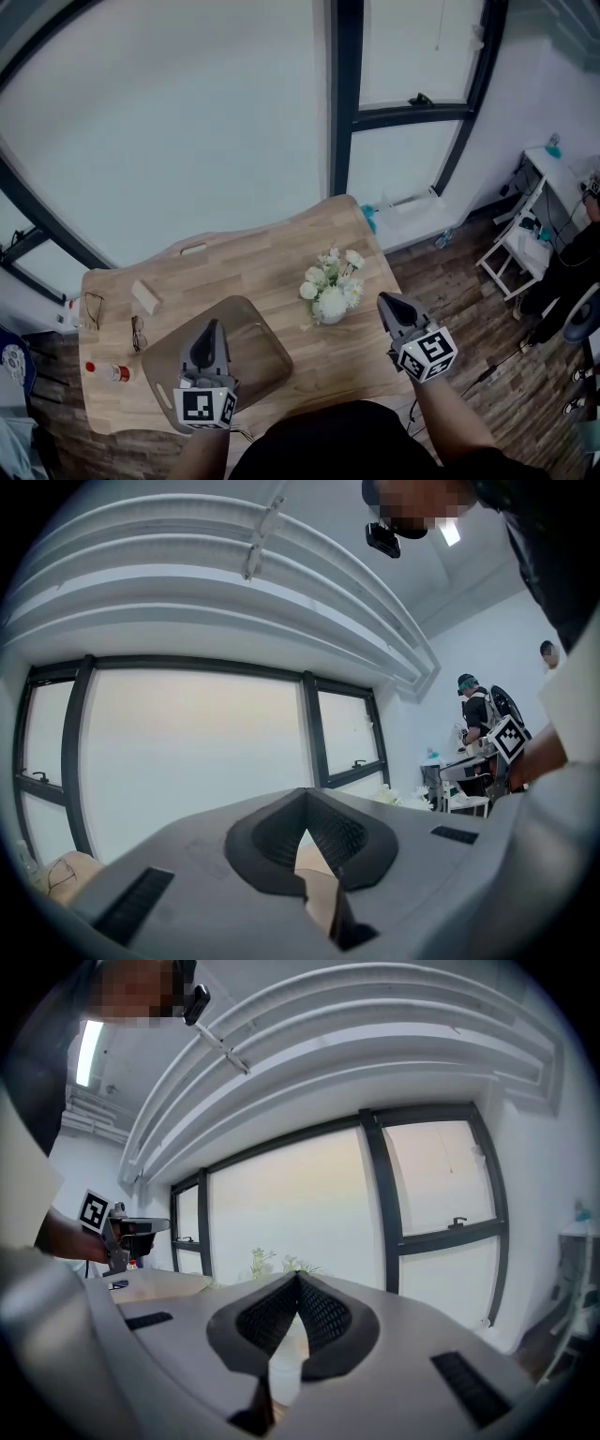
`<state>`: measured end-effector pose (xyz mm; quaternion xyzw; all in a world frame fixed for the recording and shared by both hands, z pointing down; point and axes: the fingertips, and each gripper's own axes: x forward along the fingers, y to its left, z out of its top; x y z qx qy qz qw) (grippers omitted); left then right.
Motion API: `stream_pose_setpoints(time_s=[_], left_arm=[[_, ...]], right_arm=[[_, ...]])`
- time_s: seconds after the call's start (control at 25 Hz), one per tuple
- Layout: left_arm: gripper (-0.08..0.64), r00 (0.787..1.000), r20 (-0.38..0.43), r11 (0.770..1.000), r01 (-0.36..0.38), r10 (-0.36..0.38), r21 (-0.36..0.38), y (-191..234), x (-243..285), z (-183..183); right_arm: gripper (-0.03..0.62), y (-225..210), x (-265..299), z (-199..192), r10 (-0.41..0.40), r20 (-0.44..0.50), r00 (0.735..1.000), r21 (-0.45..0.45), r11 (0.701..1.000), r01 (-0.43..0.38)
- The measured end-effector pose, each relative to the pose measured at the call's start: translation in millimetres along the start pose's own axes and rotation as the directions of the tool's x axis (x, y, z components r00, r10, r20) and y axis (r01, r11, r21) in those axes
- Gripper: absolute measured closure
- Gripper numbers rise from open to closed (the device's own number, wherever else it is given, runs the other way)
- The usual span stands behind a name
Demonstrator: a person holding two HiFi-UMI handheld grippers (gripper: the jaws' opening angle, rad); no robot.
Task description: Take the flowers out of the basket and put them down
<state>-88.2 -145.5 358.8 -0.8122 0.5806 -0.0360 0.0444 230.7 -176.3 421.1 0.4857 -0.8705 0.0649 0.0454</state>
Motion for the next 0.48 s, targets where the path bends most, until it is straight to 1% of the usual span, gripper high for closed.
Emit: stream_pose_setpoints(time_s=[0.48], left_arm=[[0.555,1.000,0.010,1.000,0.018,-0.018,0.015,-5.1,8.4,3.7]], right_arm=[[0.571,-4.9,3.1,-2.2,-0.007,-0.006,1.000,-0.014,1.000,0.006]])
